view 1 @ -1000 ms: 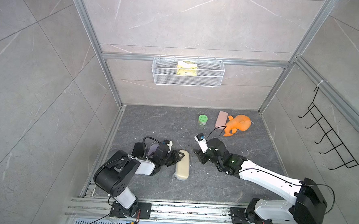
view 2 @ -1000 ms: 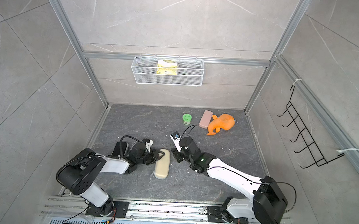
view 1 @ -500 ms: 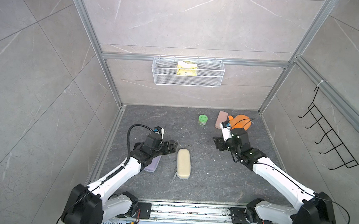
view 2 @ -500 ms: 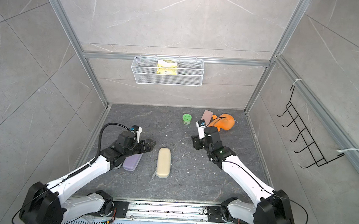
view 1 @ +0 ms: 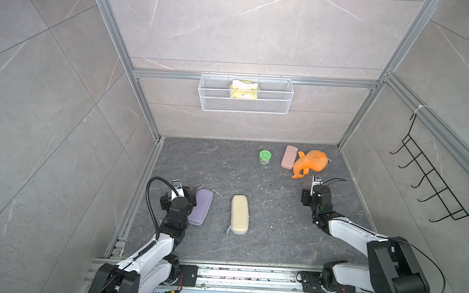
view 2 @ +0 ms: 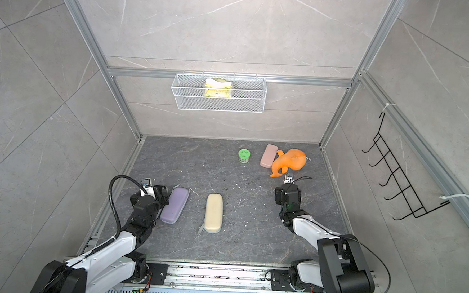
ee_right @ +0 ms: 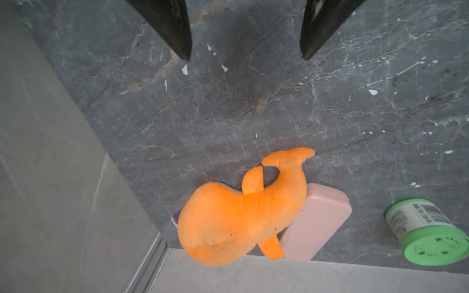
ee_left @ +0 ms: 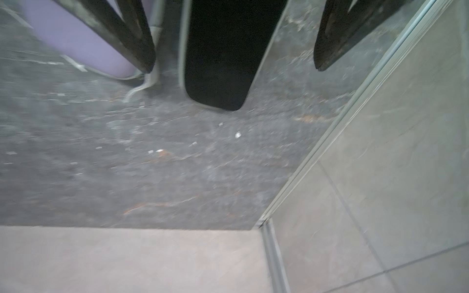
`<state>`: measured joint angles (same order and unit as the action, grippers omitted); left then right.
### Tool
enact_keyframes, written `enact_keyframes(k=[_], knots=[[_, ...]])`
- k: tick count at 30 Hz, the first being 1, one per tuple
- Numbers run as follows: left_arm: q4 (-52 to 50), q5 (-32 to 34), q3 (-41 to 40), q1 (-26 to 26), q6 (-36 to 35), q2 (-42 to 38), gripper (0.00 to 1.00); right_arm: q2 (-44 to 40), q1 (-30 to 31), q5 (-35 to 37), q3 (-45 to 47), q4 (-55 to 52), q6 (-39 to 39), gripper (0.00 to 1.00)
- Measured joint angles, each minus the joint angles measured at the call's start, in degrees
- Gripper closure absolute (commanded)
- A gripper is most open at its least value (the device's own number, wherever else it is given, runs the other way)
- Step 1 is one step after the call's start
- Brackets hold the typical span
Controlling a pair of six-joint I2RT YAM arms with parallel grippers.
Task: Put umbrellas into zippered umbrella sleeves
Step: Reset both arms
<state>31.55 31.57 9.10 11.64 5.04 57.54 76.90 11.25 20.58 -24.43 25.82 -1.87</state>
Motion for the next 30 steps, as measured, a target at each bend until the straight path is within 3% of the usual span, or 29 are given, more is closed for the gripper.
enact_keyframes(k=[3,7,8,9,10,12,18,30], knots=[[5.16,-3.21,0.31,-3.54,-0.94,7.76,0.01,2.97,-0.74,-1.99,2.82,8.9,0.5,0.3],[12.0,-9.4,2.82,-4.11,-5.09,17.18,0.0,9.14,-1.53,-5.66,6.36,21.92,1.77,0.27],[14.34,-10.71,3.28,-4.46,-5.64,19.45,0.0,10.1,-1.66,-7.15,6.49,21.9,2.12,0.21],[16.79,-11.74,3.76,-5.07,-5.99,21.86,0.0,10.38,-2.08,-8.72,6.47,21.84,2.1,0.05],[19.04,-12.66,4.26,-6.05,-6.12,24.55,0.0,10.38,-2.6,-9.92,6.29,22.1,1.86,0.0],[20.0,-13.81,5.9,-8.0,-5.86,28.68,0.0,10.36,-4.39,-12.15,5.33,22.47,2.12,0.0],[19.02,-17.42,8.98,-14.36,-2.93,29.24,0.0,10.36,-5.16,-14.71,4.81,23.56,2.1,0.0],[18.08,-19.5,8.98,-14.62,-1.99,29.24,0.0,10.36,-5.16,-15.72,4.81,23.58,2.12,0.0]])
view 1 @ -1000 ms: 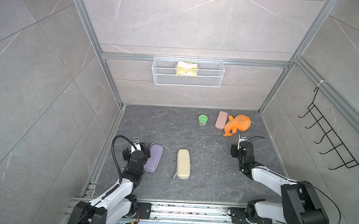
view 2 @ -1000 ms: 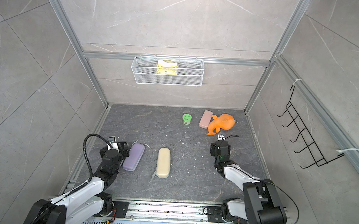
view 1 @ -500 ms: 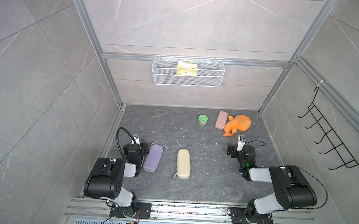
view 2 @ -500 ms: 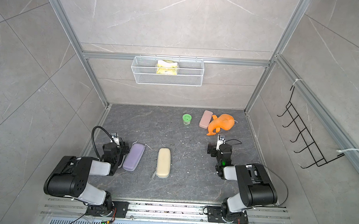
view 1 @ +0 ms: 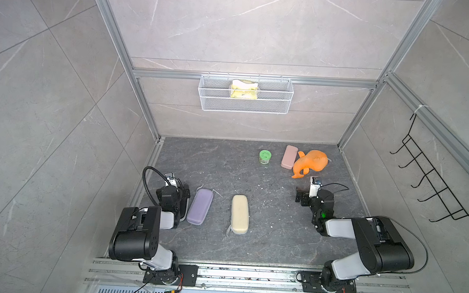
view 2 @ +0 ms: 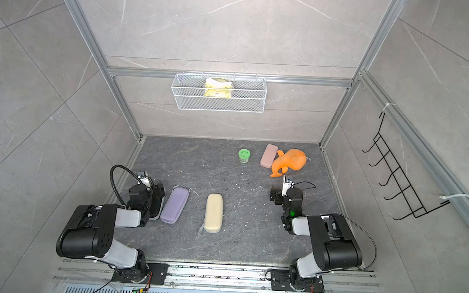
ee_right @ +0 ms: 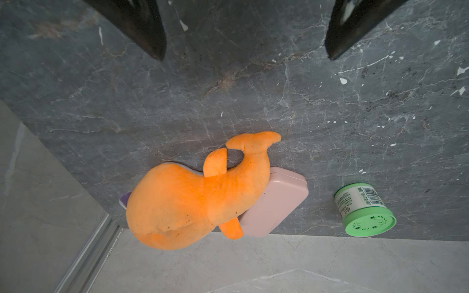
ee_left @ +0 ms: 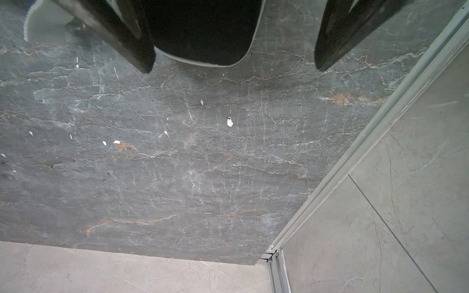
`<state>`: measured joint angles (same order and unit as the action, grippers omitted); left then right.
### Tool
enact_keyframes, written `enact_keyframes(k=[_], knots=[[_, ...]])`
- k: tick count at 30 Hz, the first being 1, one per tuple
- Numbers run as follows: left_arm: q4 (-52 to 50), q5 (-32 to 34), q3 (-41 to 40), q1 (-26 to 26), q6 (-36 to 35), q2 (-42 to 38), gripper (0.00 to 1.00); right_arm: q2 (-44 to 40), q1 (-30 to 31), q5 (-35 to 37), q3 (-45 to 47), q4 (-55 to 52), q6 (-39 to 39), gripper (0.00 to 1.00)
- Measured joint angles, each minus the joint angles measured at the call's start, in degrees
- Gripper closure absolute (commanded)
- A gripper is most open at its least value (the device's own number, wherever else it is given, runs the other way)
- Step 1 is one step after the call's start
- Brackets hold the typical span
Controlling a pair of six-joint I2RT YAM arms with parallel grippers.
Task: Put umbrellas into zippered umbrella sleeves
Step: Reset both arms
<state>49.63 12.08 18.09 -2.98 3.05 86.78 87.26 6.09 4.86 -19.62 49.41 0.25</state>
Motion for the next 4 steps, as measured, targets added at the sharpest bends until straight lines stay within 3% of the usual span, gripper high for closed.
enact_keyframes(k=[4], knots=[[-0.11,-0.24,0.0,0.0,0.0,0.0,0.0,0.0,-0.02,-0.04,-0.11,0.0,0.0,0.0]])
